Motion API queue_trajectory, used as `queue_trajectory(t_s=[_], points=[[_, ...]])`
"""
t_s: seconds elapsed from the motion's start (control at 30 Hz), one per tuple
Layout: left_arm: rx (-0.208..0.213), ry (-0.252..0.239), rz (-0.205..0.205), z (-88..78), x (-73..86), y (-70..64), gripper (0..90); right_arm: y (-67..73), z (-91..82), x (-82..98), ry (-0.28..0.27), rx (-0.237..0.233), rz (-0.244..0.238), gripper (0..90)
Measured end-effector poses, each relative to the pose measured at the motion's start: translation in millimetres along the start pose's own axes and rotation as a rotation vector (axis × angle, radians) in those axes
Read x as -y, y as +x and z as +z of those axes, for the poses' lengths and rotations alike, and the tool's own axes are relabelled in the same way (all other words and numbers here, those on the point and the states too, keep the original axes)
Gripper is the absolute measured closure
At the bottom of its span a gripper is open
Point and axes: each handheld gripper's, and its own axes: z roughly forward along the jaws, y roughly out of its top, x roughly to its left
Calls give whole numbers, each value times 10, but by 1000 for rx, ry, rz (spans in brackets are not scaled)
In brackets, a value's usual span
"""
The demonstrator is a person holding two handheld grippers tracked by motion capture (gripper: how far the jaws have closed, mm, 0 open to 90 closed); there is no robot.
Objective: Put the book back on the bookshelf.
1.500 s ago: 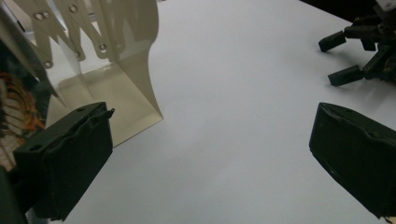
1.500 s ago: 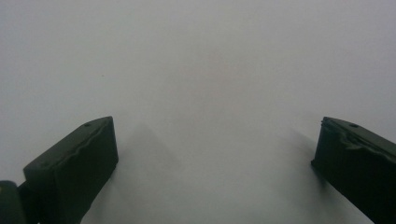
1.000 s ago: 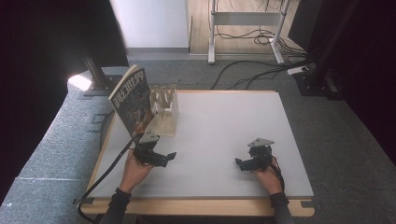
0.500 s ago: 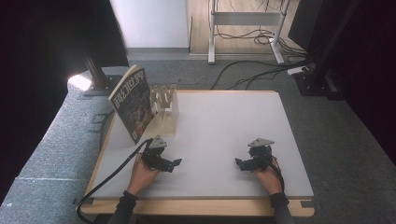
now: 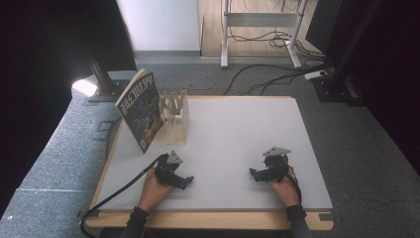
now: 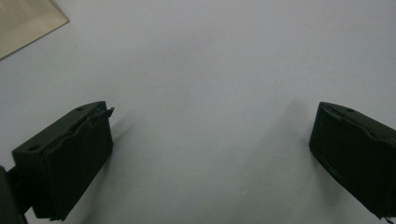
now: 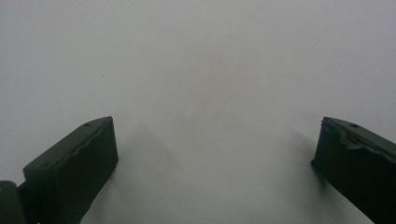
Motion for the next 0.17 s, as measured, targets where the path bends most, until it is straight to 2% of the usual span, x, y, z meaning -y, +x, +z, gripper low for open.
queue_trajectory(t_s=[0.17], points=[[-2, -2, -1, 0, 4, -2, 0, 3, 0, 3, -2, 1, 0, 0]])
